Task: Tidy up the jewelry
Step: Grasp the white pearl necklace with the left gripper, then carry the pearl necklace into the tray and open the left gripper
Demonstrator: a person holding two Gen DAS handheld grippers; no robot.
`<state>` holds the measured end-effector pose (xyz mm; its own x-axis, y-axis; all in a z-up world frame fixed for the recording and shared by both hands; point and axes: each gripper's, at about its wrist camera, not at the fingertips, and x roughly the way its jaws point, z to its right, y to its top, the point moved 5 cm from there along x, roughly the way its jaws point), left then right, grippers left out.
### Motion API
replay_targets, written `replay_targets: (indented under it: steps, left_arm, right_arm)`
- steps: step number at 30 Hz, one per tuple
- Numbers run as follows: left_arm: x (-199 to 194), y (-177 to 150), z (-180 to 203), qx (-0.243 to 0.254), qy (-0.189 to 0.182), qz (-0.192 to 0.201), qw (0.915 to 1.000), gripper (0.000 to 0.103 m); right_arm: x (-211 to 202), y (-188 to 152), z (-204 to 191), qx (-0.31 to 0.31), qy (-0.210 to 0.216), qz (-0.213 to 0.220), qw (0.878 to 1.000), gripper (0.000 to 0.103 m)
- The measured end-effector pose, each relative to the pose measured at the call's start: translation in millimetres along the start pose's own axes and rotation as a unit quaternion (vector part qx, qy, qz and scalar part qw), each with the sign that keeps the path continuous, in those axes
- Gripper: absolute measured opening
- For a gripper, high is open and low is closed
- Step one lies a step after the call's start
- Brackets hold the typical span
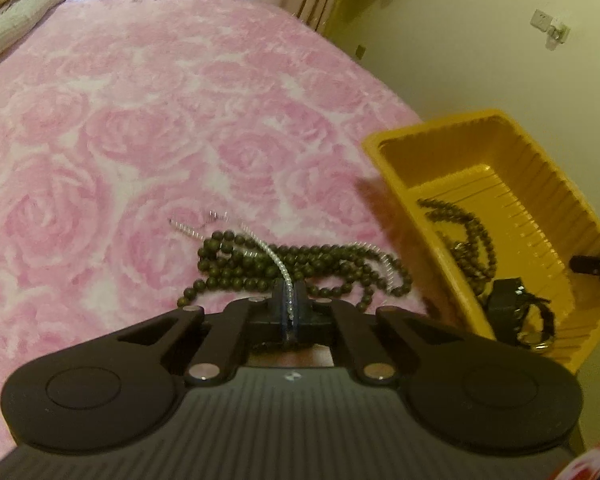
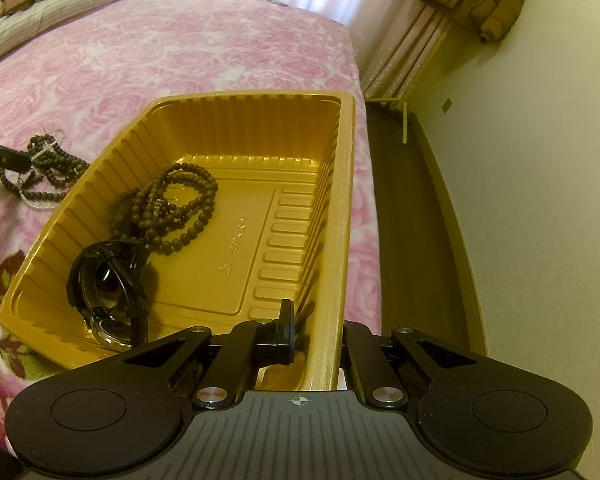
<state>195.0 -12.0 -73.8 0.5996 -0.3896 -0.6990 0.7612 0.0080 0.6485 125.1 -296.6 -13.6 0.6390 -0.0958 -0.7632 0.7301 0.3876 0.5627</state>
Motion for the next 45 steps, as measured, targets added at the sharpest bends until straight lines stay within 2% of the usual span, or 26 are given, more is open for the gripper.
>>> replay_targets:
  steps: [10,25,29,34,45]
  left_arm:
    - [-57.6,66.0,5.3,0.023,-0.026,0.068,0.9971,0.002]
    - [-127.0,160.3,25.9,0.066,-0.038,0.162,0.9839,0.002]
    - [-130.6,170.1,37.1,0.076,-0.046,0.169,0.9816,0.002]
    - [-124.5,172.1,57.9,0.092,-0.067,0.16,0.9806,0.002]
    - [-95.9,161.1,142.7,0.133,-0.151,0.123,0.9719,0.002]
  right_arm:
    - [-2.2,2.2,-0.7,0.001,-0.001,0.001,1.0,0.005]
    - [-5.0,2.1,0.0,-0.003,-0.004,0.004,1.0,0.005]
    - [-4.7,2.3,-0.2,-0.002,-0.004,0.003,1.0,0.005]
    - [-4.6,2.3,-0.3,-0.002,-0.004,0.003,1.0,0.005]
    - [-6.1,3.6,0.0,-0.003,-0.002,0.004,1.0,0.005]
